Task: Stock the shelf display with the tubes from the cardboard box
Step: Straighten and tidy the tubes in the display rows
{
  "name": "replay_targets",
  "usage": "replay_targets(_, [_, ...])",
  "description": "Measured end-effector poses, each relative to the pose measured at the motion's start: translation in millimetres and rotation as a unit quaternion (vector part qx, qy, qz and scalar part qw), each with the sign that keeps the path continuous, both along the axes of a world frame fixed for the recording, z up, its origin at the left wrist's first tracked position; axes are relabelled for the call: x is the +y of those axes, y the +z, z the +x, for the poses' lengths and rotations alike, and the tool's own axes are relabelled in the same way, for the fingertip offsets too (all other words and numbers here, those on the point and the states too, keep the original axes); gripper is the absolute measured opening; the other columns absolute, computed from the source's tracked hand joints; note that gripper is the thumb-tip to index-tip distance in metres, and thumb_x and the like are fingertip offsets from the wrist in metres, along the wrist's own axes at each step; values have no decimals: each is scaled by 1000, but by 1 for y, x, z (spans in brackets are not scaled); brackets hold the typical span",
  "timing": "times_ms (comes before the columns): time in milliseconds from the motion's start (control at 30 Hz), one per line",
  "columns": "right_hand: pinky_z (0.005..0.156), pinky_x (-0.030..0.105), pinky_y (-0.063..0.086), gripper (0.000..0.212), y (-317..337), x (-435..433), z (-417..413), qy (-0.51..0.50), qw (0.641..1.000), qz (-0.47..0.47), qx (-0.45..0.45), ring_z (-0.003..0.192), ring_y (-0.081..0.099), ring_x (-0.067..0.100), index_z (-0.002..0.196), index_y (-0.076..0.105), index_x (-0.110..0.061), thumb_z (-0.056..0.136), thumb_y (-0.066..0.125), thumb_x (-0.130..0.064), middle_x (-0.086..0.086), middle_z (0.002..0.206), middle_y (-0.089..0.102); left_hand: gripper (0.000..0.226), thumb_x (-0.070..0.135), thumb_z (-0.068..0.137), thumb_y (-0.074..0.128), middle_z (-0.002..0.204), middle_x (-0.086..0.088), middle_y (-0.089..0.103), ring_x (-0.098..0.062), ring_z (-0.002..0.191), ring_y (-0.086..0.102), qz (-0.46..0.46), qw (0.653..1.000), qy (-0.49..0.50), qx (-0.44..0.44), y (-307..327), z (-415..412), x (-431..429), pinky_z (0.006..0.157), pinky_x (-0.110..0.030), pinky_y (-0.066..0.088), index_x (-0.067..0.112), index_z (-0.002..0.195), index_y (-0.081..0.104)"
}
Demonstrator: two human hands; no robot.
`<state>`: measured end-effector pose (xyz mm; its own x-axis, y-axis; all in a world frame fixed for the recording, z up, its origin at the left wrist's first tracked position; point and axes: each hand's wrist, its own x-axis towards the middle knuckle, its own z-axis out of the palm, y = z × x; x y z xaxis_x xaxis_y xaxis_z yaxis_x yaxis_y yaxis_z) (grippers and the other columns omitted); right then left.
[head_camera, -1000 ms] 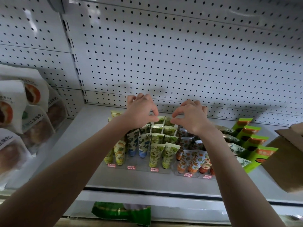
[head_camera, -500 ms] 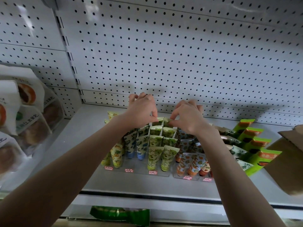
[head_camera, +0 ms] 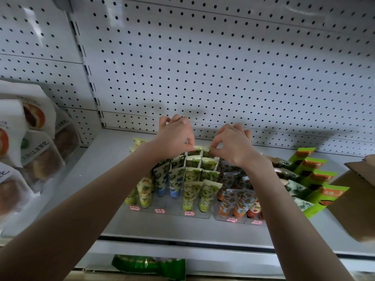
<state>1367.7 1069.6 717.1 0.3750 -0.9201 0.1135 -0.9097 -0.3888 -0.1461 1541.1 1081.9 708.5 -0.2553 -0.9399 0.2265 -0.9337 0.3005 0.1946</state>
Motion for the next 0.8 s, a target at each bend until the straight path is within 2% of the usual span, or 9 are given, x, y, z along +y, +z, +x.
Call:
replay_targets(367, [95, 36, 21, 17, 1, 2, 1, -6, 1000, 5, 1, 115, 32, 23, 96, 70, -32, 85, 62, -43, -2, 119, 49, 16, 41, 82, 65, 113, 7, 49, -14, 108, 33, -7, 1000, 5, 7, -1, 3, 1, 94, -35, 14, 29, 91, 73])
replay_targets(533, [89, 32, 20, 23, 8, 6, 2, -10, 1000, 3, -25, 115, 32, 22, 102, 68, -29, 85, 62, -44, -2, 120, 49, 15, 42, 80, 67, 112, 8, 49, -14, 110, 34, -13, 999, 11, 33, 4, 10, 4, 96, -34, 12, 31, 89, 72])
replay_targets(633, [84, 31, 17, 20, 14, 9, 6, -9, 999, -2, -53, 116, 32, 23, 99, 69, -27, 85, 64, -40, -1, 120, 50, 12, 42, 78, 67, 110, 10, 48, -11, 109, 36, -25, 997, 22, 72, 10, 25, 8, 97, -34, 15, 33, 85, 71])
replay_targets(800, [88, 32, 18, 19, 18, 16, 26, 15, 995, 8, -94, 117, 31, 24, 98, 69, -27, 84, 65, -39, 0, 120, 50, 11, 43, 77, 68, 105, 13, 47, -7, 101, 32, -26, 994, 50, 95, 11, 54, 21, 95, -34, 16, 34, 81, 71])
